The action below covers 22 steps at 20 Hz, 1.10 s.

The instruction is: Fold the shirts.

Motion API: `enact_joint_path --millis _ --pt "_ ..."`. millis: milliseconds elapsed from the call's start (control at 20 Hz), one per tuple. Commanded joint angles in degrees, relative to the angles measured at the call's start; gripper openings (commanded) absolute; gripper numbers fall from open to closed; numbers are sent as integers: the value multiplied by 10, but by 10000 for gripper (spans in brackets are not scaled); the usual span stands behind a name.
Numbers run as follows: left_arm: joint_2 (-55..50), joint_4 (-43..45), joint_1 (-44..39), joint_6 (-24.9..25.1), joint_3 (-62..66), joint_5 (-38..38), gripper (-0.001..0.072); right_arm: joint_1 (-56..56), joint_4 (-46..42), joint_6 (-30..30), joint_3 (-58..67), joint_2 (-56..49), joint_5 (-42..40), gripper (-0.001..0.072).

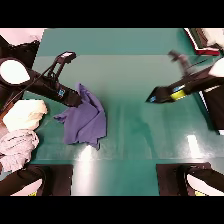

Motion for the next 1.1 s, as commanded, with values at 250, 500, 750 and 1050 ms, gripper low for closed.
enact_joint_path --millis 250,500,750,1050 --pt "5 15 0 -6 9 -37 32 256 171 -73 -116 -155 -252 595" --pt "5 15 0 -5 9 -59 32 313 175 -72 -72 -227 -290 594" --pt "5 15 0 -5 9 -63 32 313 173 -72 -61 -242 -311 338" --pt "5 14 0 -5 9 -64 32 305 166 -73 -61 -233 -308 16"
